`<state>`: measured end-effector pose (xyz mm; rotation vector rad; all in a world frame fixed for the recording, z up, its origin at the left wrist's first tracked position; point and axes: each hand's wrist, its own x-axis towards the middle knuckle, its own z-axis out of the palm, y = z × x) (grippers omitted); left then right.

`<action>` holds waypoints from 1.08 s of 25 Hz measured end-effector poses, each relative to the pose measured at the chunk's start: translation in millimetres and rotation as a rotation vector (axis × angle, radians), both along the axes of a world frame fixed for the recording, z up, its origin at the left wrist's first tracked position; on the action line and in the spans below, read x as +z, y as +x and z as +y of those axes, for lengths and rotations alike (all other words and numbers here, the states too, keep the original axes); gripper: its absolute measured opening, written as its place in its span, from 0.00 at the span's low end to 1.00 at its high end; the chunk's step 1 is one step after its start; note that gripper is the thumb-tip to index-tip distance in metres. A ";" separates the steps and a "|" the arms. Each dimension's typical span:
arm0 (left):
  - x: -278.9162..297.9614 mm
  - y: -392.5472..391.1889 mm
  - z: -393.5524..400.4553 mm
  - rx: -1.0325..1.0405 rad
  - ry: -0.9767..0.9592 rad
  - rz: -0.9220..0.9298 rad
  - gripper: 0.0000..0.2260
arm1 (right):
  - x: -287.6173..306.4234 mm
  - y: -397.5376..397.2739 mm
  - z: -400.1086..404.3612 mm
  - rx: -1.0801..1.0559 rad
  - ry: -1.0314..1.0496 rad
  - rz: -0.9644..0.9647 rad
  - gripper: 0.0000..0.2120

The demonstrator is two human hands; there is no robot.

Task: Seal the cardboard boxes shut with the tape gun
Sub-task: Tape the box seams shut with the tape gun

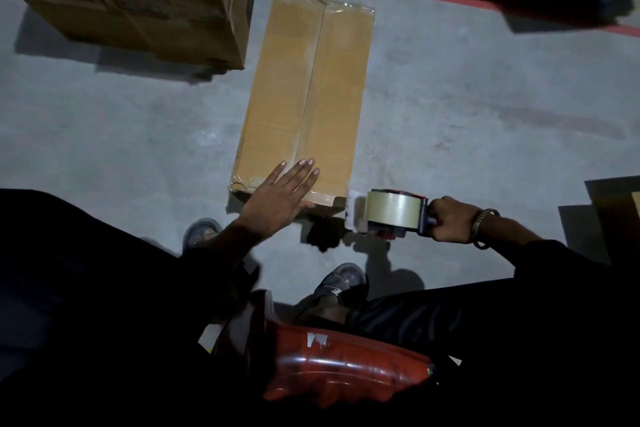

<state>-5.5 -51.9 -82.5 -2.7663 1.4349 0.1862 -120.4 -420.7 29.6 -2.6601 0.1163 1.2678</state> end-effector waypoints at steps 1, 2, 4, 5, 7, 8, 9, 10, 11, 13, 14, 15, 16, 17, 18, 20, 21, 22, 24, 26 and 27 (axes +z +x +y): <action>0.1 -1.0 0.0 0.008 -0.009 0.012 0.31 | 1.9 -3.4 -4.4 0.009 -0.018 -0.009 0.22; 1.1 -2.8 -0.5 0.017 -0.018 0.021 0.31 | 1.3 -6.1 -6.8 0.001 -0.040 -0.014 0.22; 5.5 -7.5 -3.4 0.057 -0.057 0.060 0.31 | -4.5 -10.4 -4.5 -0.011 -0.057 -0.015 0.18; 7.6 -9.2 -5.6 0.077 -0.079 0.084 0.32 | -11.1 -11.6 -1.0 -0.012 -0.048 -0.011 0.17; 9.7 -14.1 -9.1 0.096 -0.082 0.097 0.35 | -25.7 -10.8 5.9 -0.002 -0.024 0.001 0.16; 10.1 -16.2 -11.7 0.106 -0.069 0.091 0.38 | -29.7 -9.2 8.1 -0.004 -0.010 0.003 0.16; 10.3 -18.3 -15.2 0.126 -0.053 0.084 0.41 | -34.5 -8.1 7.3 -0.011 0.001 0.008 0.17; 10.9 -20.4 -19.2 0.146 -0.042 0.072 0.43 | -38.3 -7.1 5.9 -0.011 0.009 0.009 0.18; 10.9 -21.3 -24.1 0.143 -0.039 0.053 0.44 | -41.2 -6.8 4.5 -0.012 0.014 0.010 0.18; 10.3 -16.4 -40.3 0.018 -0.041 0.013 0.42 | -47.5 -6.0 -0.2 0.000 0.019 0.003 0.17; 9.5 -10.2 -49.5 -0.099 -0.029 -0.006 0.40 | -51.3 -5.7 -2.0 0.001 0.022 0.009 0.17; 8.0 -2.3 -56.7 -0.217 -0.011 -0.020 0.38 | -56.3 -5.3 -3.0 -0.006 0.028 0.018 0.17; 5.3 6.5 -60.9 -0.308 -0.001 -0.027 0.36 | -61.4 -4.4 -2.8 -0.016 0.037 0.021 0.17; 2.1 14.5 -62.1 -0.364 0.001 -0.029 0.36 | -66.7 -2.9 -2.0 -0.033 0.036 0.027 0.17; 0.2 19.6 -60.9 -0.384 -0.002 -0.029 0.36 | -70.7 -0.7 -0.7 -0.047 0.037 0.041 0.16; -2.9 22.4 -56.4 -0.370 -0.018 -0.028 0.36 | -77.2 4.2 3.5 -0.073 0.053 0.079 0.13; -4.6 21.4 -54.6 -0.364 -0.040 -0.025 0.35 | -81.0 5.1 6.8 -0.078 0.067 0.091 0.13; -5.1 19.4 -54.1 -0.363 -0.077 -0.019 0.34 | -84.5 4.5 10.9 -0.087 0.087 0.103 0.13; -3.3 17.4 -56.7 -0.352 -0.152 0.016 0.34 | -92.0 3.5 17.7 -0.133 0.147 0.109 0.13; -0.4 18.6 -55.9 -0.356 -0.151 0.069 0.37 | -99.2 1.8 23.0 -0.153 0.198 0.109 0.11; 0.9 21.1 -55.4 -0.358 -0.146 0.093 0.38 | -100.7 4.1 24.7 -0.151 0.207 0.108 0.10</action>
